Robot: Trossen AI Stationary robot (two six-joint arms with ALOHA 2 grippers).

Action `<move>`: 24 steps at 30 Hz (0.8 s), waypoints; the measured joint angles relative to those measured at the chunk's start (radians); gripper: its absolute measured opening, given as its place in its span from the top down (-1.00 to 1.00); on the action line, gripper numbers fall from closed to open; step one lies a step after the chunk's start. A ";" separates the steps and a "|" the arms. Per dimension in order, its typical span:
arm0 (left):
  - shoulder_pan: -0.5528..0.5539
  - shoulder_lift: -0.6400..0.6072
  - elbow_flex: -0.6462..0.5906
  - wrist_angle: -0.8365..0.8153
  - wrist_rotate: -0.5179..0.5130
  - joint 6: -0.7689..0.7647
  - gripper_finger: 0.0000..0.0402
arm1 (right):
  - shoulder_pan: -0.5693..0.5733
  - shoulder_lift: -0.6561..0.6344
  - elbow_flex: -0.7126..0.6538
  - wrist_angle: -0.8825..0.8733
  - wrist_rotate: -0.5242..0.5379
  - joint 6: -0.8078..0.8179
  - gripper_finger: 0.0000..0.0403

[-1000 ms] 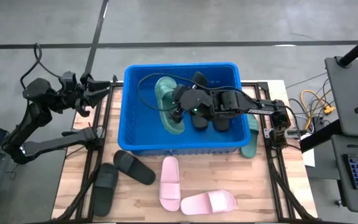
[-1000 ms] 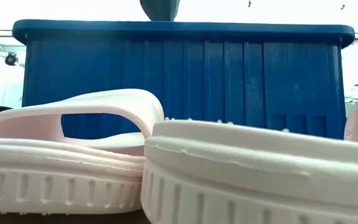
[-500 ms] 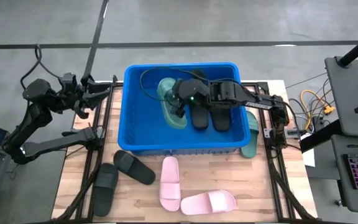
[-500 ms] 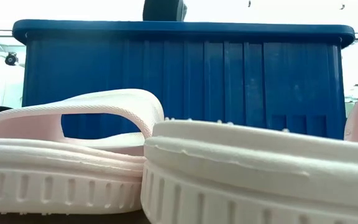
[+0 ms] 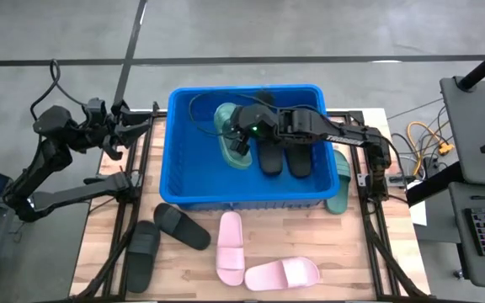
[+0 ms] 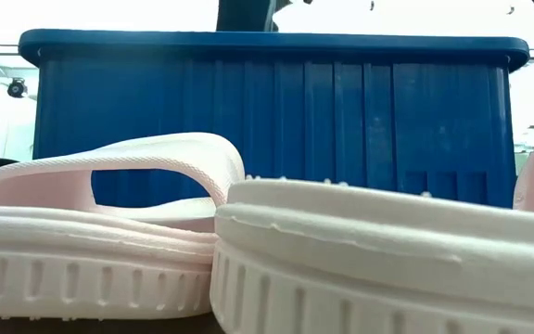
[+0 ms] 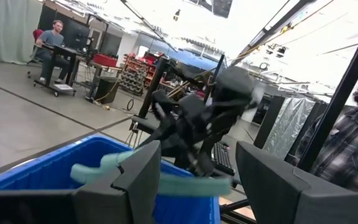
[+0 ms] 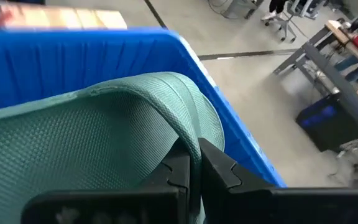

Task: Pick and place slides into bin
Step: Put the bottom green slide into the blue bin

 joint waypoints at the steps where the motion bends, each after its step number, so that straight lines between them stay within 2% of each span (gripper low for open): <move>1: 0.000 0.000 0.000 0.000 0.000 -0.003 0.04 | -0.003 0.000 -0.022 0.017 0.002 -0.022 0.96; 11: 0.000 -0.013 0.000 -0.005 0.000 -0.007 0.04 | -0.019 0.000 -0.261 0.319 0.028 -0.159 0.96; 24: 0.000 -0.020 0.000 -0.027 0.000 -0.008 0.04 | -0.023 0.000 -0.470 0.658 0.036 -0.356 0.96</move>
